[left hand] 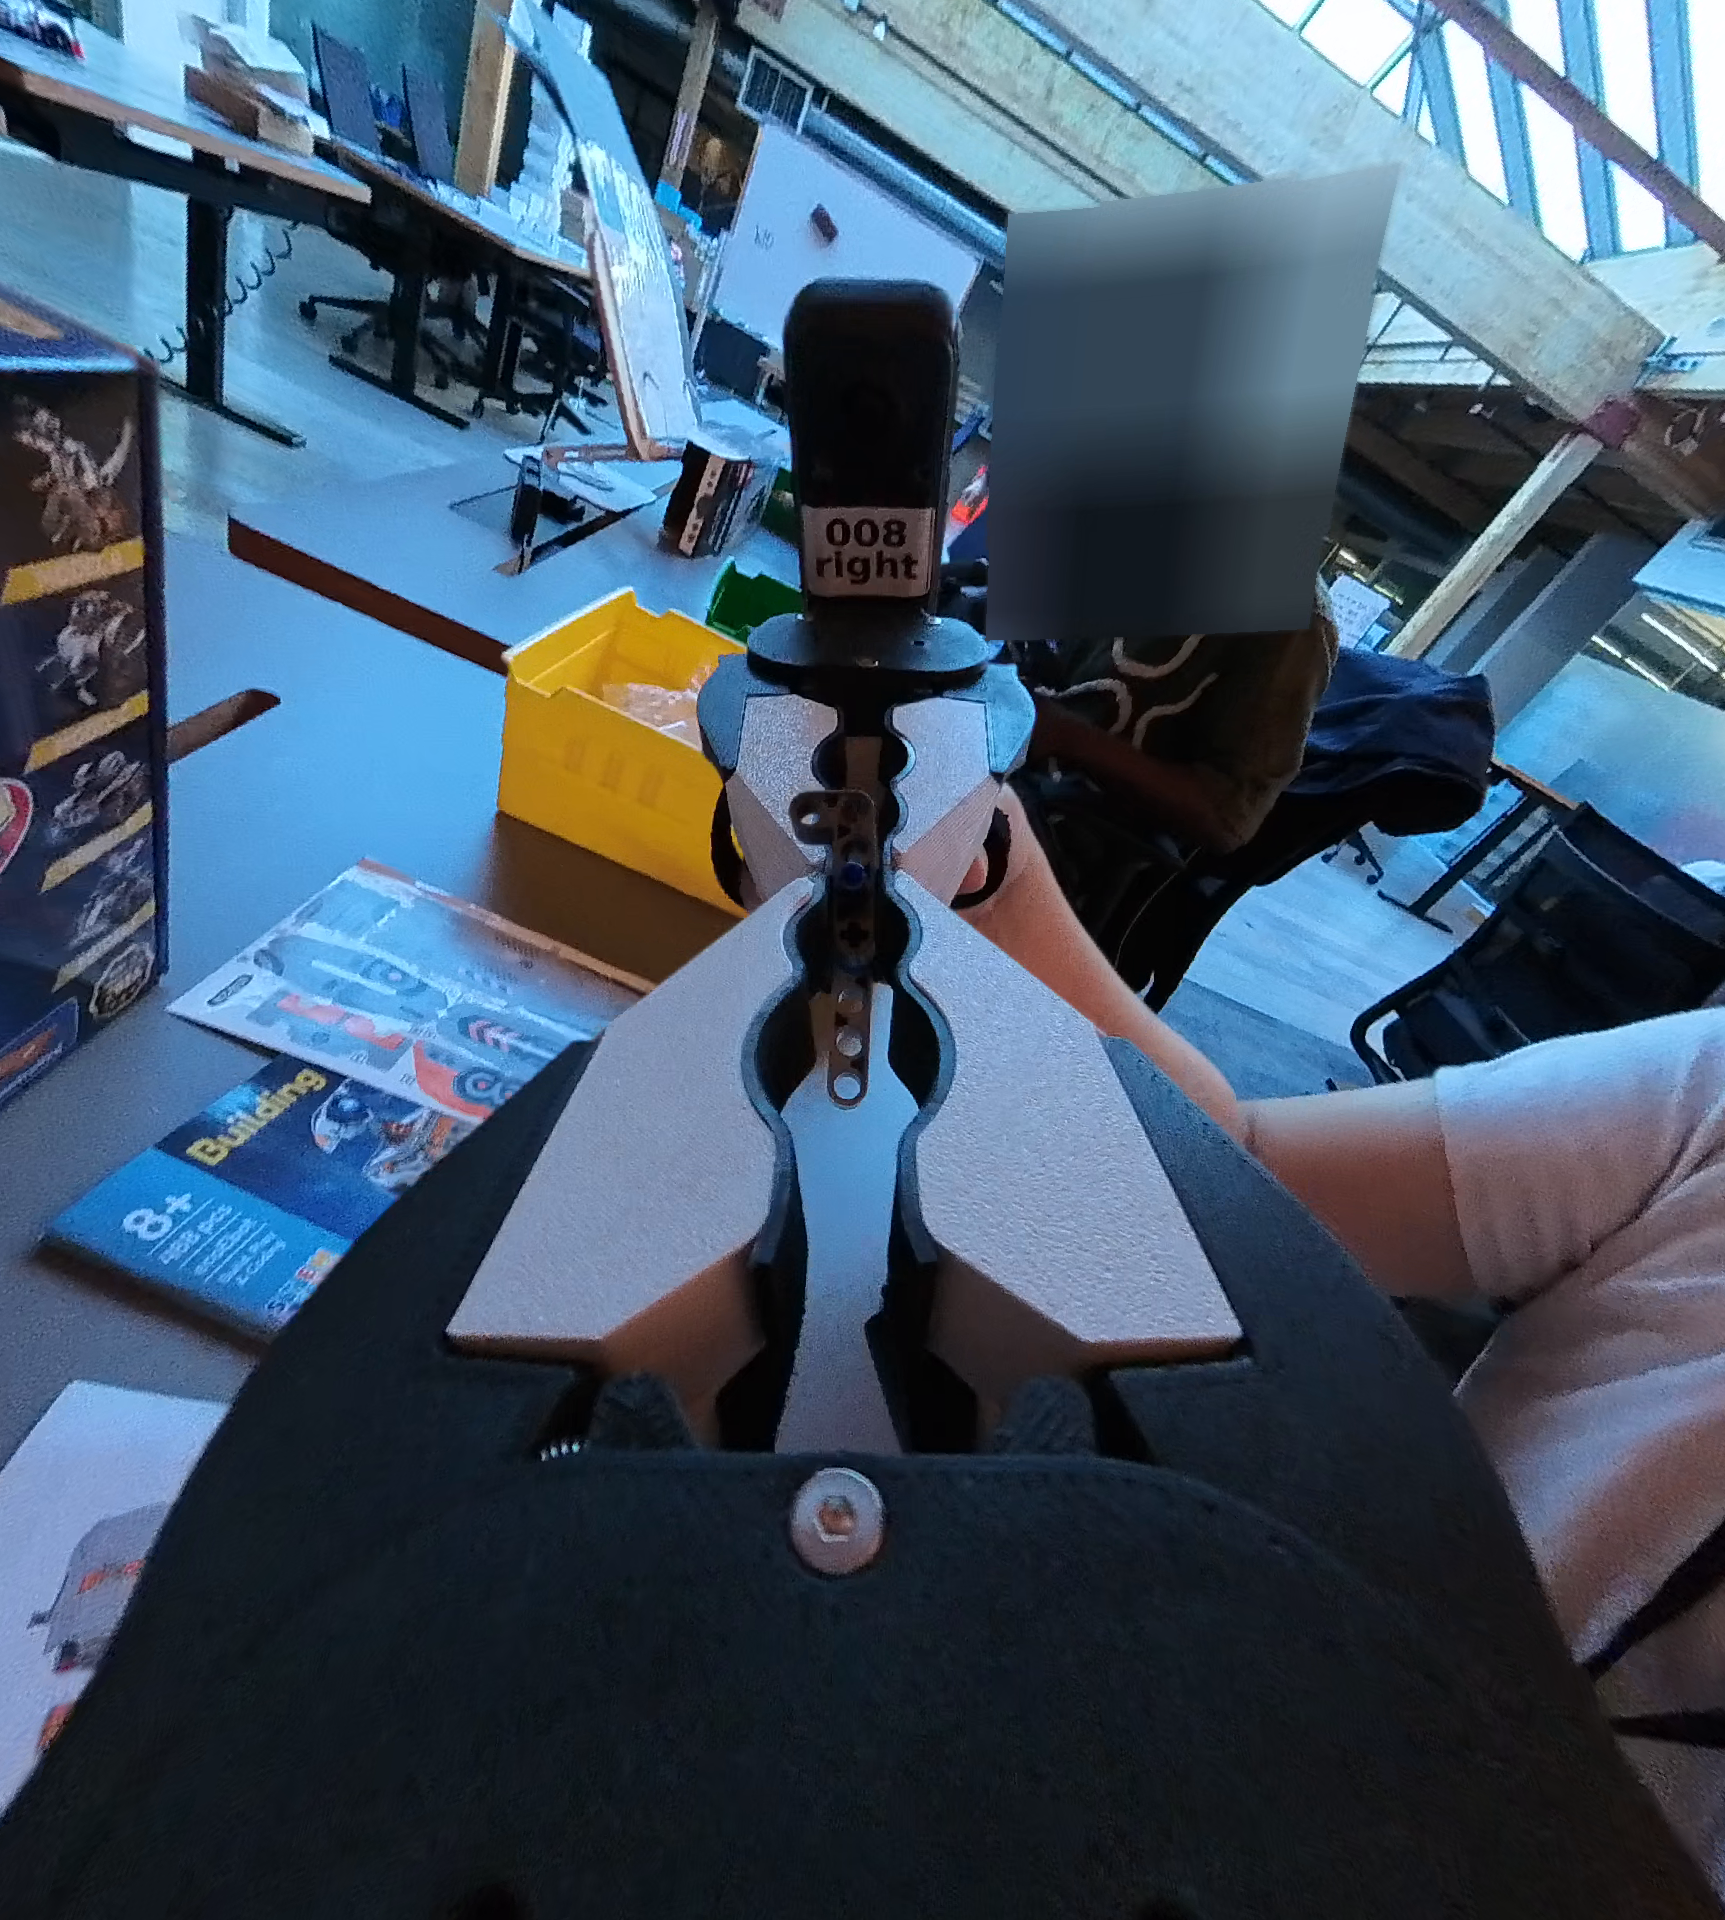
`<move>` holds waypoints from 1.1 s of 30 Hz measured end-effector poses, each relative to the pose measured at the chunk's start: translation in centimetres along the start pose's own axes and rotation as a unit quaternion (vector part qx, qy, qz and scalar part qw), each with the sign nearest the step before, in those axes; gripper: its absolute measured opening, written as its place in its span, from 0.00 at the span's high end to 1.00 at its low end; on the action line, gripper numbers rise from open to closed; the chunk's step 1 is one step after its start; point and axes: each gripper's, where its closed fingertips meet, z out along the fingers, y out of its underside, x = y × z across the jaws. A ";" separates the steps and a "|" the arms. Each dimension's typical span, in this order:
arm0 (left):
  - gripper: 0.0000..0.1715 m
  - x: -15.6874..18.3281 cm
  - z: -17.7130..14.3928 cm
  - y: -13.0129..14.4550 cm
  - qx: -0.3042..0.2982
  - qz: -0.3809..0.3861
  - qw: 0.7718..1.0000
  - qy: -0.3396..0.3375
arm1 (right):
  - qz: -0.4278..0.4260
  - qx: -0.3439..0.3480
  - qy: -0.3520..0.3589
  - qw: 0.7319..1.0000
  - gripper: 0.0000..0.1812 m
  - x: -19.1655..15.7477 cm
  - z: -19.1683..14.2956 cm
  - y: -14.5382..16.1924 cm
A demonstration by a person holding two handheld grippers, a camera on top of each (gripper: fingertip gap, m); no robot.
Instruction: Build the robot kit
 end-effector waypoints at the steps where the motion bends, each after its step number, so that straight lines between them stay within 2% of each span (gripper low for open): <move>1: 0.97 -0.3 -0.1 0.4 -0.008 -0.006 1.000 0.001 | 0.005 -0.007 0.001 1.000 0.97 0.3 0.2 0.4; 5: 0.97 -2.0 -1.0 1.7 -0.028 -0.026 0.999 -0.007 | 0.033 -0.019 0.009 0.999 0.97 1.8 1.3 1.6; 8: 0.97 -2.7 -1.6 1.8 -0.019 -0.026 0.999 -0.004 | 0.048 -0.013 0.011 0.999 0.97 2.4 1.9 1.7; 12: 0.97 -3.7 -1.5 2.1 -0.003 -0.051 0.999 0.009 | 0.070 -0.008 0.017 0.997 0.97 3.4 1.8 2.1; 20: 0.97 -5.1 -1.1 3.7 -0.016 -0.081 0.996 0.024 | 0.119 -0.032 0.019 0.992 0.97 4.6 1.6 3.8; 25: 0.98 -4.5 -1.4 2.5 0.009 -0.064 0.997 0.032 | 0.085 -0.090 0.054 0.991 0.97 3.4 0.9 4.4; 26: 0.98 -4.2 -1.7 2.1 0.016 -0.061 0.997 0.037 | 0.083 -0.111 0.079 0.987 0.97 3.4 0.3 4.7; 28: 0.98 -3.9 -2.8 1.4 0.024 -0.051 0.998 0.030 | 0.063 -0.233 0.169 0.956 0.97 3.6 -2.1 8.0; 31: 0.98 -3.1 -5.0 0.1 0.038 -0.028 0.999 0.015 | 0.063 -0.451 0.253 0.854 0.97 3.2 -6.5 14.6; 33: 0.98 -2.9 -6.5 -0.7 0.044 -0.017 0.999 -0.003 | 0.056 -0.533 0.266 0.801 0.97 3.3 -7.7 17.0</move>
